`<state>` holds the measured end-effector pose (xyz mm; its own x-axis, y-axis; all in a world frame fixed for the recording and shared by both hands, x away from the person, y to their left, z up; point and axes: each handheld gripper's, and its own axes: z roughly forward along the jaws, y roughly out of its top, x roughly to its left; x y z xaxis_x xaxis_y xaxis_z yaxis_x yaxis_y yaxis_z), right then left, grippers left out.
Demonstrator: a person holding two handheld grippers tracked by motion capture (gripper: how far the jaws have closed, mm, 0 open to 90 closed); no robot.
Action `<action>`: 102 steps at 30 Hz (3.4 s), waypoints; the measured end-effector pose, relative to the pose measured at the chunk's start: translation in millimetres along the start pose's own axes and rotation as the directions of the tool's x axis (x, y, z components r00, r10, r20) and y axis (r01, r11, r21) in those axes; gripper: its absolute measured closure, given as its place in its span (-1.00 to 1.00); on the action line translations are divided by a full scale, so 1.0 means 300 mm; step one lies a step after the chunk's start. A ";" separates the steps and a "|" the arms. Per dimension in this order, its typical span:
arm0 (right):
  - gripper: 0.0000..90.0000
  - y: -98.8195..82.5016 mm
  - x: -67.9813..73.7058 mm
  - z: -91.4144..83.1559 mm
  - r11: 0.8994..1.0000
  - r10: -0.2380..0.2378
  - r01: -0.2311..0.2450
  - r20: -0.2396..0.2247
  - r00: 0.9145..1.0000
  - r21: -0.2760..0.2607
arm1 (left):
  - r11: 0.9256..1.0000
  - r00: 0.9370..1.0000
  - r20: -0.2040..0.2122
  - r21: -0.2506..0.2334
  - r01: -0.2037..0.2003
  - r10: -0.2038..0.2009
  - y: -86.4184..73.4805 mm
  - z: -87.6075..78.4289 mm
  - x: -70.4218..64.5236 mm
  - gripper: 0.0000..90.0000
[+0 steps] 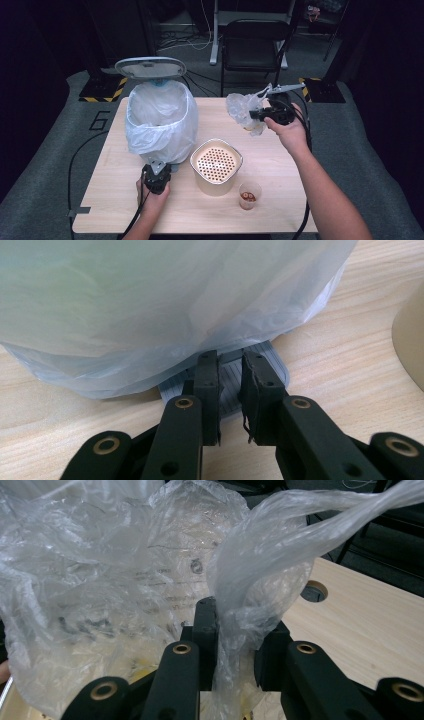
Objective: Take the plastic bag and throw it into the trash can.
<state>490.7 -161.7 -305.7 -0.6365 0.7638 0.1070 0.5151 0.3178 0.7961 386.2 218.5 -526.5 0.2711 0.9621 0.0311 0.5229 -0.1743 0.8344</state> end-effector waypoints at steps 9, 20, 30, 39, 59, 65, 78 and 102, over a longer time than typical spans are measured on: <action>0.67 0.063 0.068 -0.006 0.999 -0.044 0.043 -0.039 0.998 -0.022 | 1.000 1.000 -0.001 0.001 -0.003 0.003 0.000 0.000 0.000 0.73; 0.67 0.116 0.122 0.008 0.997 -0.067 0.064 -0.094 0.993 -0.036 | 1.000 1.000 0.006 0.005 0.002 -0.002 0.001 -0.001 0.002 0.73; 0.66 0.189 0.243 0.045 0.992 -0.123 0.118 -0.151 0.981 -0.041 | 1.000 1.000 0.003 -0.003 0.010 -0.010 0.000 0.001 0.000 0.73; 0.67 0.226 0.336 0.064 0.987 -0.162 0.159 -0.183 0.970 -0.027 | 1.000 1.000 -0.001 0.000 -0.010 0.010 0.002 0.000 0.004 0.73; 0.66 0.306 0.511 0.191 0.977 -0.208 0.214 -0.260 0.943 -0.008 | 0.999 0.999 -0.009 0.014 -0.031 0.031 0.005 -0.005 0.009 0.73; 0.66 0.324 0.543 0.213 0.976 -0.212 0.216 -0.266 0.941 -0.014 | 1.000 1.000 -0.010 0.013 -0.028 0.028 0.005 -0.005 0.008 0.73; 0.64 0.352 0.554 0.293 0.983 -0.177 0.185 -0.259 0.950 0.009 | 1.000 1.000 -0.007 0.013 -0.029 0.029 0.005 -0.005 0.008 0.73; 0.04 0.362 0.588 0.445 0.993 -0.113 0.114 -0.156 0.981 0.003 | 1.000 1.000 -0.003 0.013 -0.025 0.025 0.004 -0.004 0.007 0.73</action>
<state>511.1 82.4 -279.9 -0.7720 0.6264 0.1080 0.4405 0.4047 0.8014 386.4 220.7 -524.6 0.2817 0.9580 0.0535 0.5264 -0.2010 0.8261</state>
